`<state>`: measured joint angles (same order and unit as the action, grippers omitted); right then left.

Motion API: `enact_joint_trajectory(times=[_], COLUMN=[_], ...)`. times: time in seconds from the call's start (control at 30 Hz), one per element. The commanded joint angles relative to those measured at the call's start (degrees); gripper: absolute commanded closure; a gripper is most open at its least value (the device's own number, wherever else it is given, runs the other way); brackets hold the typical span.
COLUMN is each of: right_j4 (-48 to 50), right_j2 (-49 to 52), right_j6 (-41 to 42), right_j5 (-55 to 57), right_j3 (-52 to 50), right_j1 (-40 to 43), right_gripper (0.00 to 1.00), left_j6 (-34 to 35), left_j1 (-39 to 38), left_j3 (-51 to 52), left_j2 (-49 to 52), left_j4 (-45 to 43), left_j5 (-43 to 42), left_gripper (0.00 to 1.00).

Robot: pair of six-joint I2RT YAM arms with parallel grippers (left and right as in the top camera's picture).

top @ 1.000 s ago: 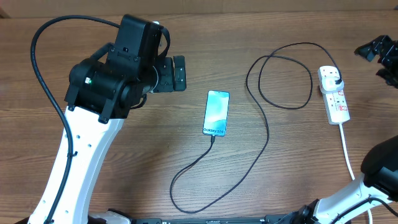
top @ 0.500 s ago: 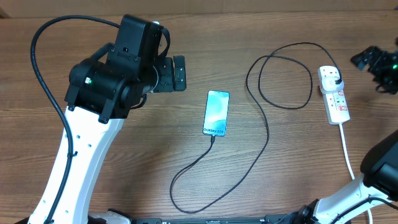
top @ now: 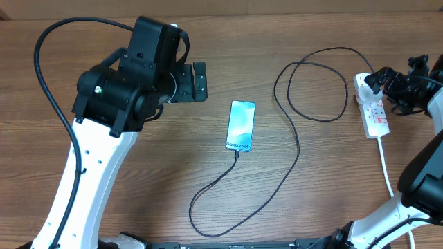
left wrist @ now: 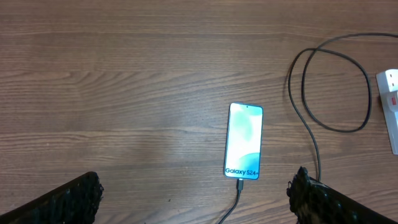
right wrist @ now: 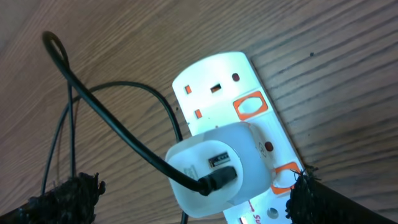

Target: Plug charger to phone and switch on socket

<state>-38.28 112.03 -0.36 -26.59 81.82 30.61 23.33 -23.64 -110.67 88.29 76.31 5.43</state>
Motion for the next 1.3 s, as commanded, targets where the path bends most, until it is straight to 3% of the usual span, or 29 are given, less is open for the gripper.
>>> enact_joint_trajectory(times=[0.0, 1.27], right_j4=[0.5, 2.4], right_j2=[0.0, 4.9], right_j6=[0.3, 0.5], right_j5=[0.0, -0.1], right_j3=[-1.2, -1.2], right_j1=[-0.2, -1.4], right_gripper=[0.0, 0.0], left_j6=[-1.5, -1.5], left_j1=[-0.2, -0.2], left_j3=[-0.5, -0.5], left_j2=[0.5, 0.5], left_j4=[0.0, 0.0], left_j5=[0.7, 0.7], left_gripper=[0.0, 0.01])
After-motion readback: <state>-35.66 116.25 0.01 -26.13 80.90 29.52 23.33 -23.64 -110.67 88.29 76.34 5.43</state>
